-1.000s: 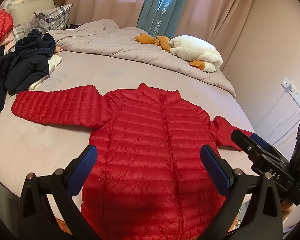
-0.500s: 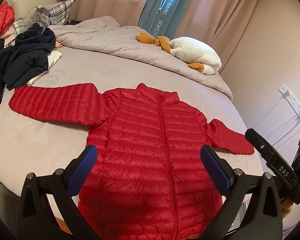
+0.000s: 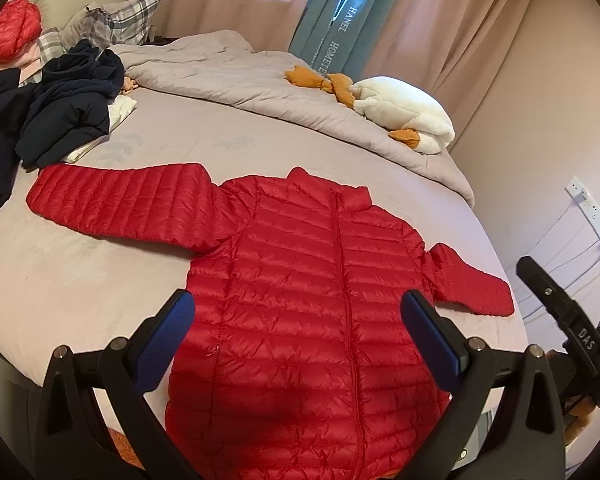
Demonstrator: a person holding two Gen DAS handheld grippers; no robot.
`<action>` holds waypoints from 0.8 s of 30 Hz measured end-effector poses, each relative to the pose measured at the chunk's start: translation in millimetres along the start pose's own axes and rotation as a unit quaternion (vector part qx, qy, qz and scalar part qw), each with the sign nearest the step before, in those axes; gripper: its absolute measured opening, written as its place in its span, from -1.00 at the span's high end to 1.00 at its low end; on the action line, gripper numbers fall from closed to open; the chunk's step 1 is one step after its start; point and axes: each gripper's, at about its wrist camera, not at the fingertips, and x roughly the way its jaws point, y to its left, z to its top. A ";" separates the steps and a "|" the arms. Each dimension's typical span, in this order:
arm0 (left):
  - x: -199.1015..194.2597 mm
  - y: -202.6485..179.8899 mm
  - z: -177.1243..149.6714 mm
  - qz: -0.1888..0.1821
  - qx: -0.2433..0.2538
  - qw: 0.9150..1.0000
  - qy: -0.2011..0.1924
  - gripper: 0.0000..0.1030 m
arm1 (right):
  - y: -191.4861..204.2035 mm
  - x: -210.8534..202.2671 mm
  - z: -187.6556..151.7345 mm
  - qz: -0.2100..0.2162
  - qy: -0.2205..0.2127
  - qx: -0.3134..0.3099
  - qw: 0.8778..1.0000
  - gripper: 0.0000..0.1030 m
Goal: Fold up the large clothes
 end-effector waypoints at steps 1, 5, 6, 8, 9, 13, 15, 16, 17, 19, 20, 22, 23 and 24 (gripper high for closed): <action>1.3 0.2 -0.1 0.001 0.000 1.000 0.002 -0.99 | -0.6 -1.7 -0.1 0.003 -0.003 0.002 1.000 -1.00; 6.4 0.3 -1.1 0.004 0.003 1.000 0.009 -0.99 | -7.3 -1.9 1.0 0.000 -0.003 0.011 1.000 -1.00; 8.0 -0.3 -1.5 0.004 0.005 1.000 0.011 -0.99 | -8.2 -2.2 1.1 -0.003 -0.003 0.011 1.000 -1.00; 9.1 -1.4 -2.0 0.004 0.008 1.000 0.013 -0.99 | -10.9 -3.0 0.7 -0.009 -0.004 0.014 1.000 -1.00; 10.0 -2.2 -2.4 0.005 0.011 1.000 0.013 -0.99 | -12.2 -3.3 0.8 -0.012 -0.004 0.016 1.000 -1.00; 15.0 -7.3 -3.9 0.006 0.022 1.000 0.019 -0.98 | -16.5 -3.9 -1.3 -0.025 -0.005 0.023 0.999 -1.00; 18.0 -9.6 -4.9 0.005 0.025 0.999 0.022 -0.98 | -20.4 -3.9 -2.8 -0.028 -0.002 0.029 0.999 -1.00; 20.6 -10.9 -5.6 0.005 0.027 0.999 0.025 -0.98 | -23.6 -3.5 -3.7 -0.029 -0.002 0.034 0.999 -1.00; 22.8 -11.7 -6.1 0.005 0.028 0.999 0.027 -0.98 | -25.7 -3.8 -4.0 -0.030 -0.001 0.037 0.999 -0.98; 29.1 -14.0 -8.4 0.009 0.030 0.999 0.034 -0.98 | -36.2 -2.4 -5.0 -0.038 0.002 0.053 0.998 -0.92; 32.1 -14.9 -9.6 0.010 0.030 0.999 0.037 -0.98 | -41.6 -2.0 -5.3 -0.042 0.002 0.062 0.997 -0.92; 41.1 -16.6 -13.5 0.014 0.033 0.998 0.044 -0.98 | -52.9 -2.2 -5.8 -0.053 -0.001 0.079 0.995 -0.84; 45.7 -17.2 -15.0 0.016 0.034 0.998 0.049 -0.98 | -60.6 -2.1 -6.0 -0.060 -0.002 0.088 0.994 -0.76; 53.9 -17.5 -18.0 0.019 0.036 0.997 0.060 -0.97 | -72.6 -1.3 -5.7 -0.070 0.001 0.103 0.992 -0.70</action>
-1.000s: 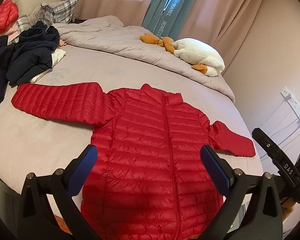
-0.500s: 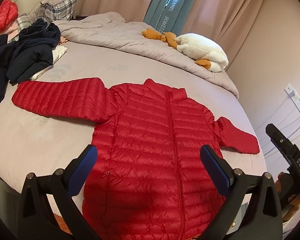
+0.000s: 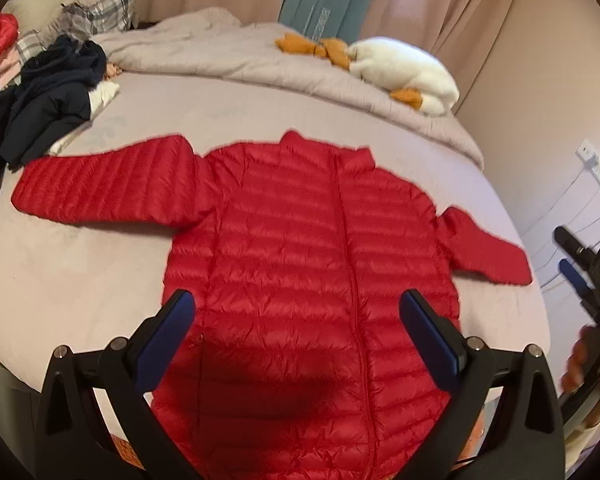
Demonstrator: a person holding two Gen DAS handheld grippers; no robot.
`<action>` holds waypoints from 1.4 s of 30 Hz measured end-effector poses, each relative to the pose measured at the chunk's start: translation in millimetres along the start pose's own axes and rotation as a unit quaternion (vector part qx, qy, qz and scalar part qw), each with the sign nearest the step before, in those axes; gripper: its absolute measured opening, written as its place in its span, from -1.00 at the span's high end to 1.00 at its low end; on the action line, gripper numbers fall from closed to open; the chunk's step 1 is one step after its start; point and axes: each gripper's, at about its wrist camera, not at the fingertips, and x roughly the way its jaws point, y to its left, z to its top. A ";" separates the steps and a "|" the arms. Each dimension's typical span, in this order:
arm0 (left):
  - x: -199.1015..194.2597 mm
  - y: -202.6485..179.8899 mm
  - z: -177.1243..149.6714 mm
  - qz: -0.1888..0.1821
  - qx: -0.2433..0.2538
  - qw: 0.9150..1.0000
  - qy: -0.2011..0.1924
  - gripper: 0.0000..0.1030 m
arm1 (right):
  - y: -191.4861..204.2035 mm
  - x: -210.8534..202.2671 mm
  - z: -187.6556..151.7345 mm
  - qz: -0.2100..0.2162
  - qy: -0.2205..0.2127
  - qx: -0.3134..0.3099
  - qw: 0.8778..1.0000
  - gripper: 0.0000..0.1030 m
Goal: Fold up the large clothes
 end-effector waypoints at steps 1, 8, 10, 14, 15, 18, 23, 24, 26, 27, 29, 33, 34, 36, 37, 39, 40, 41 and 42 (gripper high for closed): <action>7.6 0.0 -1.8 0.000 0.000 1.000 0.009 -0.95 | -9.3 1.4 2.1 -0.008 0.001 0.013 1.000 -0.67; 55.1 6.9 -22.2 0.003 -0.010 0.999 0.050 -0.81 | -91.8 4.2 18.5 -0.093 -0.021 0.120 0.988 -0.47; 69.1 11.9 -30.1 0.010 -0.018 0.998 0.061 -0.74 | -119.4 7.0 20.6 -0.132 -0.025 0.161 0.978 -0.43; 91.0 19.8 -42.6 0.017 -0.023 0.996 0.090 -0.64 | -180.3 22.7 19.1 -0.184 -0.016 0.237 0.954 -0.31; 95.1 22.9 -45.8 0.017 -0.026 0.994 0.102 -0.63 | -194.5 28.2 16.6 -0.190 -0.011 0.255 0.948 -0.29; 101.3 35.6 -54.2 -0.008 -0.056 0.990 0.131 -0.63 | -231.5 46.5 6.5 -0.201 0.009 0.296 0.934 -0.21; 101.0 41.4 -62.9 0.024 -0.041 0.990 0.135 -0.63 | -275.3 76.1 -7.6 -0.217 0.043 0.340 0.914 -0.20; 100.5 41.1 -63.5 0.023 -0.040 0.989 0.140 -0.63 | -284.0 82.4 -10.4 -0.224 0.049 0.354 0.907 -0.20; 101.5 42.4 -63.9 0.021 -0.038 0.989 0.142 -0.64 | -295.3 91.5 -12.9 -0.218 0.053 0.373 0.901 -0.19; 102.8 44.5 -63.8 0.019 -0.042 0.988 0.146 -0.65 | -300.0 95.0 -13.8 -0.215 0.056 0.377 0.899 -0.20; 106.2 49.0 -63.5 0.014 -0.055 0.987 0.150 -0.65 | -306.9 103.9 -14.5 -0.211 0.058 0.381 0.899 -0.20; 107.8 53.1 -62.3 0.009 -0.068 0.986 0.153 -0.66 | -313.6 116.6 -8.5 -0.212 0.052 0.379 0.899 -0.20; 108.0 53.0 -62.1 0.009 -0.068 0.986 0.152 -0.67 | -315.9 119.7 -6.2 -0.209 0.049 0.382 0.899 -0.20; 108.1 53.6 -62.1 0.008 -0.066 0.986 0.153 -0.68 | -318.9 124.8 -1.8 -0.201 0.044 0.386 0.899 -0.20; 108.6 53.7 -62.2 0.008 -0.066 0.986 0.153 -0.70 | -326.2 127.1 -2.4 -0.197 0.041 0.388 0.899 -0.20; 110.2 51.8 -61.4 0.008 -0.064 0.986 0.156 -0.71 | -331.2 129.8 -1.4 -0.189 0.034 0.400 0.896 -0.20; 110.3 51.4 -61.3 0.009 -0.062 0.986 0.157 -0.71 | -332.0 130.0 -1.7 -0.187 0.035 0.400 0.896 -0.20; 111.1 51.4 -61.4 0.009 -0.062 0.985 0.158 -0.71 | -331.3 130.1 -1.1 -0.185 0.033 0.400 0.897 -0.20; 110.7 52.1 -61.6 0.008 -0.065 0.985 0.158 -0.72 | -330.9 130.1 -1.2 -0.181 0.026 0.399 0.898 -0.05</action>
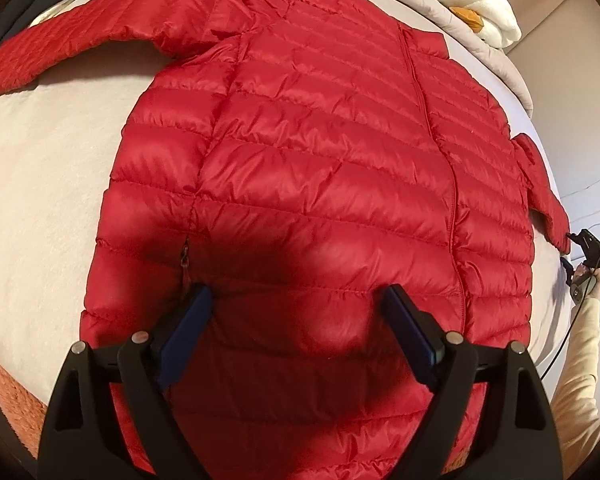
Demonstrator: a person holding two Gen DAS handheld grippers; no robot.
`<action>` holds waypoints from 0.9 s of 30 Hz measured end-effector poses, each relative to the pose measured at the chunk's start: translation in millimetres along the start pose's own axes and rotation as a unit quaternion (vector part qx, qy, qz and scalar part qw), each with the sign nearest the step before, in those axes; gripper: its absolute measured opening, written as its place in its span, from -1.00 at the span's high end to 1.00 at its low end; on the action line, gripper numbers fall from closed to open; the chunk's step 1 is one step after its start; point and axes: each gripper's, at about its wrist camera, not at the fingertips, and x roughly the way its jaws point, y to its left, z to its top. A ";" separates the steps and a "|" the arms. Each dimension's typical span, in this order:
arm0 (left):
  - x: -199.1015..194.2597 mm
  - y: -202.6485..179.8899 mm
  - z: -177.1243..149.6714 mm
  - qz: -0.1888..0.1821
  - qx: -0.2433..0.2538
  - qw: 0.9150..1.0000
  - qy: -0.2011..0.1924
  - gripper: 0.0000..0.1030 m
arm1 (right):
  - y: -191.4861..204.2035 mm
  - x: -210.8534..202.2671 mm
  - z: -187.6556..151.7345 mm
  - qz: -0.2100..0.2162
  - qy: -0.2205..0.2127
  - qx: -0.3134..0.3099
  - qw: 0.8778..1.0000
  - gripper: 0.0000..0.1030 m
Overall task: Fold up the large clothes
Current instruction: 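Grasp the cuff of the sleeve nearest the right tool with the right tool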
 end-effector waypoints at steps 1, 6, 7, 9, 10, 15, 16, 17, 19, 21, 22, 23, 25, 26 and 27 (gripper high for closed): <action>0.3 -0.1 0.7 -0.001 -0.002 1.000 0.000 -0.72 | 1.8 1.9 0.0 0.005 -0.001 -0.002 1.000 0.13; -1.6 -4.5 4.0 -0.001 0.003 1.000 -0.004 -0.72 | 5.3 4.4 -3.0 0.017 0.000 -0.011 1.000 0.83; -2.7 -5.2 4.9 -0.001 0.006 1.000 -0.004 -0.72 | 7.7 -2.7 -3.1 0.020 -0.007 -0.016 1.000 0.84; -8.0 -4.0 7.3 -0.005 0.008 1.000 -0.008 -0.72 | 14.9 -15.9 -1.2 0.018 -0.021 -0.033 0.999 0.85; -11.5 -3.4 9.3 -0.006 0.005 1.000 -0.013 -0.72 | 19.7 -27.0 0.0 0.022 -0.030 -0.045 0.998 0.86; -42.4 3.1 19.5 -0.012 -0.007 0.998 -0.062 -0.73 | 47.3 -80.4 3.6 0.055 -0.071 -0.082 0.993 0.87; -48.2 4.8 21.7 -0.011 -0.009 0.997 -0.072 -0.73 | 57.0 -94.4 2.2 0.060 -0.082 -0.095 0.990 0.87; -53.1 5.7 24.0 -0.008 -0.010 0.997 -0.081 -0.74 | 62.3 -102.2 0.8 0.062 -0.088 -0.104 0.989 0.87; -67.3 9.8 29.0 -0.001 -0.011 0.995 -0.103 -0.79 | 87.0 -130.8 -5.9 0.075 -0.115 -0.139 0.981 0.88; -79.6 12.2 33.8 0.006 -0.009 0.993 -0.120 -0.82 | 107.5 -153.8 -14.8 0.086 -0.136 -0.167 0.973 0.88; -84.7 13.0 35.7 0.008 -0.007 0.992 -0.129 -0.83 | 117.3 -163.2 -19.7 0.093 -0.144 -0.179 0.969 0.88; -90.7 14.2 37.6 0.009 -0.005 0.990 -0.140 -0.83 | 122.5 -169.3 -23.9 0.097 -0.149 -0.186 0.966 0.88; -102.3 19.3 40.8 0.004 -0.001 0.988 -0.155 -0.90 | 144.6 -186.5 -35.1 0.113 -0.156 -0.214 0.958 0.88; -106.8 21.6 41.7 0.000 0.000 0.987 -0.160 -0.91 | 154.7 -192.6 -41.1 0.116 -0.160 -0.229 0.953 0.88; -112.5 24.5 43.4 -0.004 0.000 0.986 -0.165 -0.92 | 162.9 -196.0 -46.9 0.117 -0.165 -0.242 0.949 0.88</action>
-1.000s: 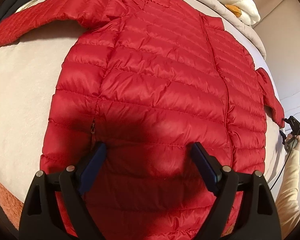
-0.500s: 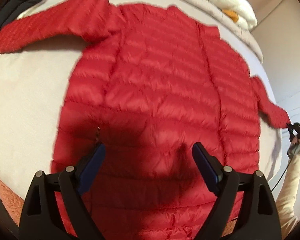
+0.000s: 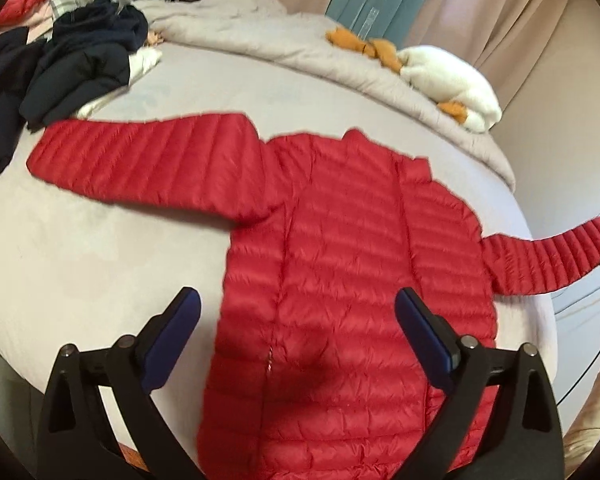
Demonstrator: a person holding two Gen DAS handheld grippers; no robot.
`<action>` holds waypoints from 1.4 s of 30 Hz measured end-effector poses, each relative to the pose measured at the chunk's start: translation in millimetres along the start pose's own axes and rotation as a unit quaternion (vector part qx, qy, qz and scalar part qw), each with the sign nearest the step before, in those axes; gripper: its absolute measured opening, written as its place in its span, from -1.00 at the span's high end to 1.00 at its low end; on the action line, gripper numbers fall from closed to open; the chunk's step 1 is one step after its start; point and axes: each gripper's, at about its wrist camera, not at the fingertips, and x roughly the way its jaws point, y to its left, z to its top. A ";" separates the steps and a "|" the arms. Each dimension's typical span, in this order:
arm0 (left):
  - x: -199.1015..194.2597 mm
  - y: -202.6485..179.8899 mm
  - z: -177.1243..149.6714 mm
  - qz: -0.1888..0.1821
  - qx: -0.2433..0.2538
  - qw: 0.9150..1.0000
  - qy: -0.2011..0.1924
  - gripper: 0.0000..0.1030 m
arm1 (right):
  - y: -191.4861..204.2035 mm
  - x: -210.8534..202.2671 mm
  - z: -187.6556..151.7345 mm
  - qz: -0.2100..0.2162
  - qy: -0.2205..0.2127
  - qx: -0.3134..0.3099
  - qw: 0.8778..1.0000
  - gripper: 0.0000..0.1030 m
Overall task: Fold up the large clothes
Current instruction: 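Grasp the cuff of the sleeve nearest the right tool with the right tool, then lift the sleeve with the right tool, fold it across the jacket body, release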
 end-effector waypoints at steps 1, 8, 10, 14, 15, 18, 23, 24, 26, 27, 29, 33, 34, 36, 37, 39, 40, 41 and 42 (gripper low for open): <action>-5.3 3.1 3.5 -0.001 -0.002 1.000 -0.007 -0.92 | 13.1 -3.1 0.1 0.004 -0.005 -0.016 1.000 0.88; -32.5 15.3 19.6 0.008 -0.016 0.999 -0.047 -0.96 | 80.1 -20.1 -7.7 0.073 -0.007 -0.078 0.994 0.88; -40.6 16.9 23.5 0.011 -0.020 0.998 -0.058 -0.96 | 101.9 -27.0 -12.7 0.098 -0.004 -0.096 0.990 0.88; -52.5 19.1 25.9 0.008 -0.028 0.997 -0.073 -0.99 | 133.8 -32.6 -22.0 0.141 0.003 -0.124 0.982 0.88; -54.7 20.0 25.7 0.007 -0.031 0.997 -0.077 -0.99 | 145.8 -34.4 -28.0 0.157 0.006 -0.135 0.978 0.88; -57.9 23.9 24.5 -0.009 -0.038 0.996 -0.085 -0.99 | 162.3 -32.2 -41.1 0.186 0.018 -0.157 0.970 0.88; -60.7 34.2 19.3 -0.040 -0.064 0.993 -0.091 -0.99 | 202.1 -28.6 -76.5 0.242 0.068 -0.188 0.950 0.88; -60.6 35.5 18.9 -0.038 -0.067 0.993 -0.090 -0.99 | 209.4 -27.2 -81.9 0.245 0.074 -0.196 0.946 0.88; -60.1 38.9 18.8 -0.033 -0.075 0.993 -0.085 -0.99 | 225.6 -24.3 -96.5 0.254 0.087 -0.215 0.939 0.88; -60.5 41.2 18.4 -0.032 -0.078 0.993 -0.084 -0.99 | 232.3 -22.5 -102.4 0.258 0.094 -0.222 0.936 0.88; -62.0 46.5 16.4 -0.033 -0.085 0.992 -0.084 -0.99 | 244.6 -17.8 -113.7 0.265 0.108 -0.231 0.930 0.88; -64.6 55.6 13.7 -0.022 -0.095 0.992 -0.085 -0.99 | 257.0 -18.6 -141.4 0.276 0.137 -0.248 0.918 0.88; -64.6 57.2 12.9 -0.019 -0.096 0.992 -0.085 -0.99 | 261.3 -19.0 -146.2 0.280 0.145 -0.250 0.916 0.88; -64.0 59.2 11.9 -0.014 -0.098 0.992 -0.082 -0.99 | 263.3 -21.9 -155.7 0.289 0.161 -0.253 0.909 0.88; -63.4 59.4 11.4 -0.013 -0.097 0.992 -0.080 -0.99 | 262.2 -23.8 -158.7 0.291 0.166 -0.255 0.907 0.88; -62.6 58.6 9.8 -0.009 -0.092 0.993 -0.078 -0.99 | 267.1 -21.6 -173.7 0.296 0.183 -0.261 0.900 0.88; -61.9 59.0 9.8 -0.008 -0.091 0.993 -0.078 -0.99 | 269.1 -21.1 -177.8 0.298 0.189 -0.262 0.898 0.88; -61.3 58.9 9.0 -0.007 -0.090 0.993 -0.077 -0.99 | 271.6 -18.1 -186.7 0.300 0.202 -0.263 0.894 0.88; -60.4 58.8 8.4 -0.006 -0.089 0.993 -0.076 -0.99 | 273.7 -16.3 -192.9 0.303 0.214 -0.264 0.891 0.88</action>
